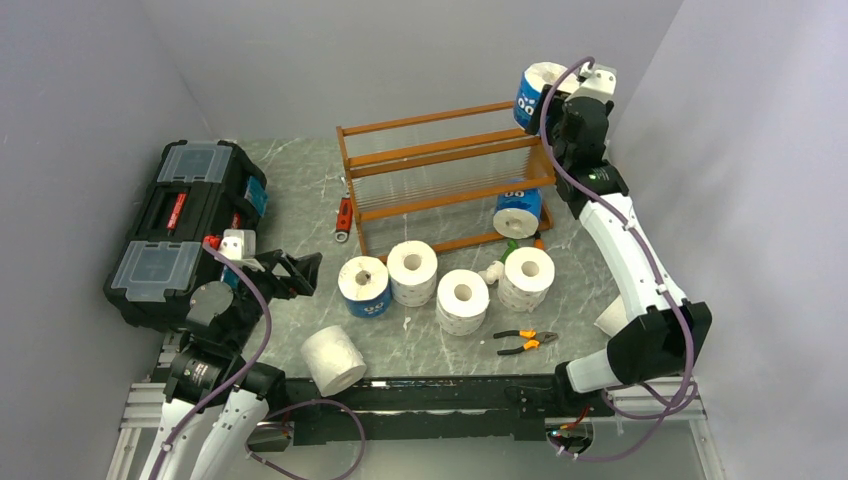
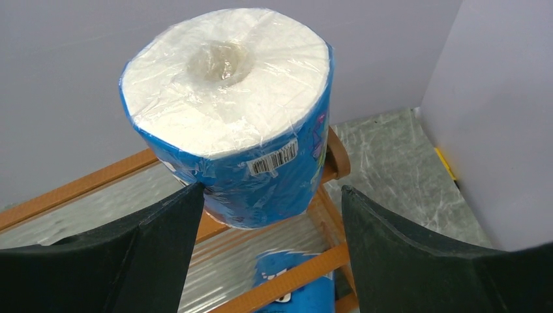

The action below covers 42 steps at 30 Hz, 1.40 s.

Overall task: Place and organize the paper towels onto the shelf
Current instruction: Place the paper towel on the shelf.

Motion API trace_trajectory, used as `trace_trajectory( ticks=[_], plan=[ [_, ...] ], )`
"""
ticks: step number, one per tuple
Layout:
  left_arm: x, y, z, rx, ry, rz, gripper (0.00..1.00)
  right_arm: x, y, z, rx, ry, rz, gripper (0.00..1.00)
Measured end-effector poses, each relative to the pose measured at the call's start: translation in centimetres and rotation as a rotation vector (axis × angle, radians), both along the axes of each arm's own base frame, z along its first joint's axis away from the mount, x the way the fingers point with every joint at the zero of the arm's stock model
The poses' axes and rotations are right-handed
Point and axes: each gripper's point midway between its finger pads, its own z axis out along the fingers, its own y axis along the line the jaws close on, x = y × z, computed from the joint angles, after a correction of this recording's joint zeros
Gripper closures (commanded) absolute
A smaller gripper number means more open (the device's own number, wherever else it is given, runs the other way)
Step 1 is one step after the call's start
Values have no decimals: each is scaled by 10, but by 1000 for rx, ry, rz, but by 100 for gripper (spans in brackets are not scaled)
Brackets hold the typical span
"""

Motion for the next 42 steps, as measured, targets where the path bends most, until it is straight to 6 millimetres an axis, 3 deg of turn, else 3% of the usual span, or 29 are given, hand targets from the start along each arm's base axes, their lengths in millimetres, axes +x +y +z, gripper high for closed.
trace_trajectory(
  ticks=[10, 18, 28, 42],
  plan=[
    [-2, -1, 2, -4, -10, -6, 1, -10, -16, 0, 13, -11, -31, 21],
    [-2, -1, 2, -4, -11, -7, 1, -13, -23, -1, 24, -9, -48, 11],
    [-2, -1, 2, -4, -11, -7, 1, -13, -20, -6, 51, 13, -19, 12],
    [-2, -1, 3, -5, -12, -7, 1, -11, -47, -16, 146, 23, -86, 14]
  ],
)
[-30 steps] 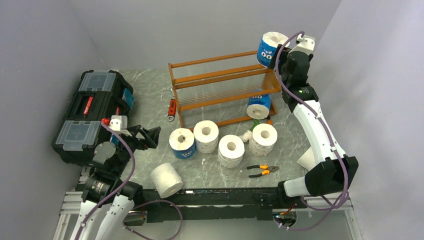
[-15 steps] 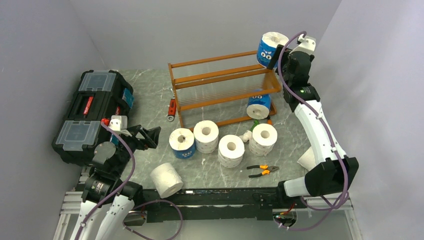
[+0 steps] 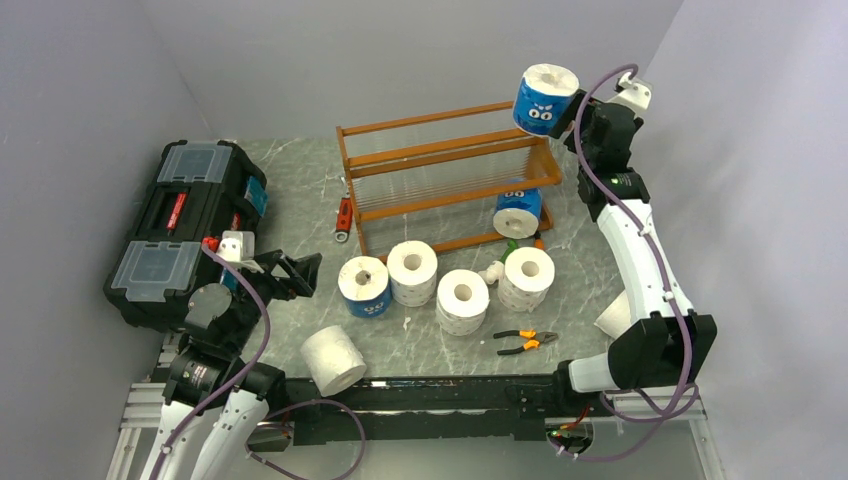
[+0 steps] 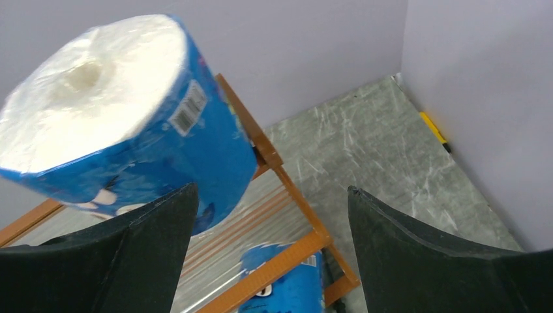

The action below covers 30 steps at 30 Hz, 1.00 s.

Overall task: Place and organize the paper towels onto the shelf
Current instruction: Place the paper towel on the shelf.

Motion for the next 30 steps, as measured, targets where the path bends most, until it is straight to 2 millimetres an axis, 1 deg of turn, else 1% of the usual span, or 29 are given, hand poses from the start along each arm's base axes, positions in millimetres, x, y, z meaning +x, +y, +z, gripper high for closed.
trace_trajectory(
  ticks=[5, 11, 15, 19, 23, 26, 30],
  plan=[
    [0, 0, 0, 0, 0, 0, 1, -1, -12, -4, 16, 9, -36, 14],
    [0, 0, 0, 0, 0, 0, 1, 2, -17, -12, 35, 27, -50, 14],
    [0, 0, 0, 0, 0, 0, 1, -2, -15, -19, 67, 33, -52, 14],
    [0, -1, 0, 0, 0, -4, 1, -20, -13, -26, 115, 30, -63, 14],
    [-1, -1, 0, 0, 0, -8, 1, -32, -11, -26, 154, 12, -61, 14],
    [-1, -2, 0, -1, 0, -11, 1, -35, -4, -24, 185, -3, -34, 11],
    [-1, -2, 0, -1, 0, -13, 1, -32, 10, -23, 222, -24, 33, 7]
  ],
)
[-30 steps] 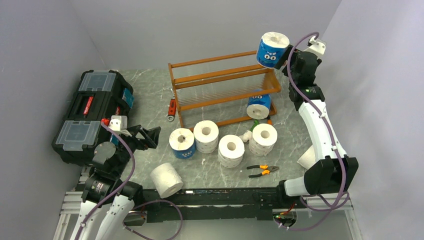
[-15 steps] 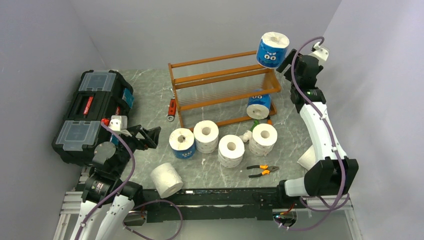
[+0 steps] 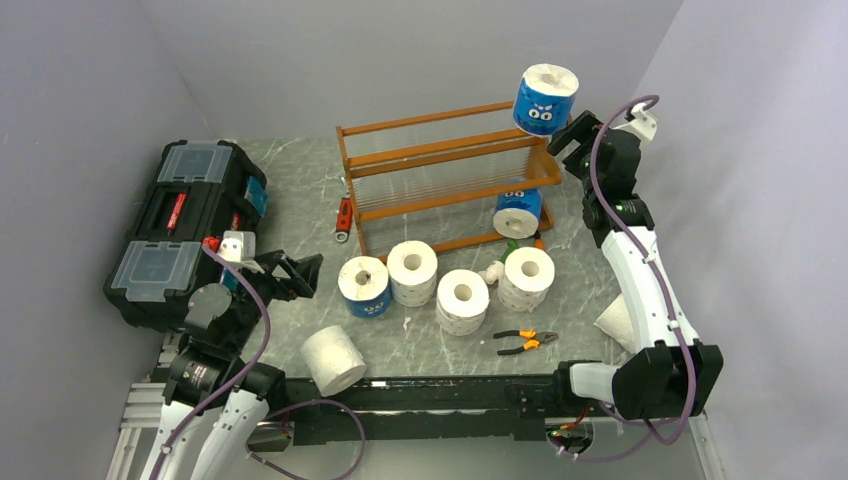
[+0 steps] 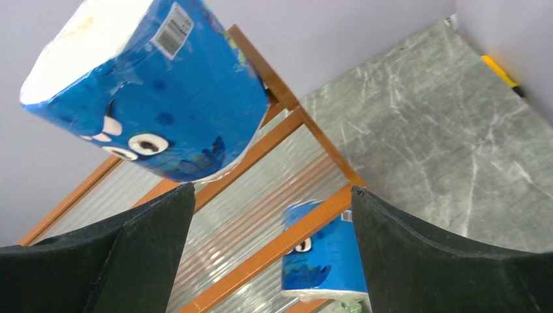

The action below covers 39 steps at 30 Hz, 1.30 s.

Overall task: Place and organize the paper towels onto the shelf
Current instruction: Place the paper towel on the shelf.

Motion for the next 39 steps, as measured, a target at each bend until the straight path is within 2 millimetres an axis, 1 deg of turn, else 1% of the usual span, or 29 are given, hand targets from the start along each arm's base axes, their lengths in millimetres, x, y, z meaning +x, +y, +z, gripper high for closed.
trace_trajectory(
  ticks=[3, 7, 11, 16, 21, 30, 39],
  plan=[
    [0, -1, 0, 0, 0, -5, 1, 1, 11, 0, 7, -5, 43, 7],
    [0, -1, 0, 0, 0, -5, 1, 8, 20, 2, 2, -6, 74, 7],
    [0, -1, 0, 0, 0, -5, 1, 22, 22, 2, -8, 3, 79, 8],
    [0, -1, 0, 0, 0, -5, 1, 33, 22, -4, -20, 22, 81, 9],
    [0, -1, 0, 0, 0, -5, 1, 37, 22, 0, -25, 19, 84, 9],
    [0, -1, 0, 0, 2, -5, 1, 43, 23, -1, -30, 27, 89, 9],
    [0, -1, 0, 0, 2, -5, 1, 41, 23, 1, -29, 23, 90, 7]
  ],
)
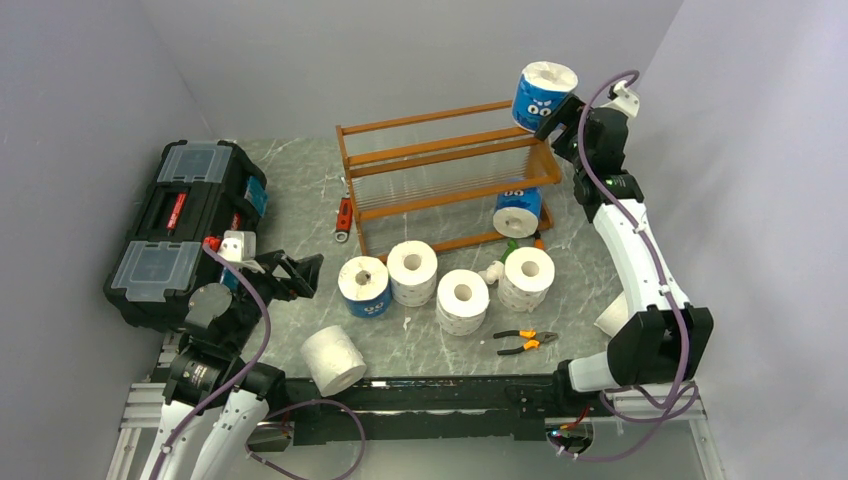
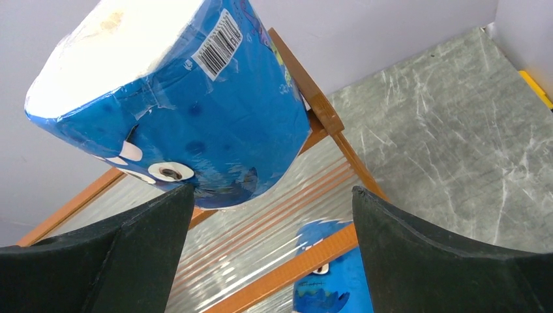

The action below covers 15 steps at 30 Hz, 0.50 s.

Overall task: Place and organize the paper towels onto the shelf
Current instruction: Place the paper towel on the shelf.

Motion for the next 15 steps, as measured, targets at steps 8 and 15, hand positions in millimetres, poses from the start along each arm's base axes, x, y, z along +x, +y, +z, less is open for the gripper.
trace_trajectory(
  ticks=[8, 15],
  plan=[
    [0, 0, 0, 0, 0, -3, 1, -18, -1, 22, 7, -37, -1, 6],
    [-1, -1, 0, -1, 0, -9, 1, -46, 1, 55, 17, -121, 16, 0]
  ],
)
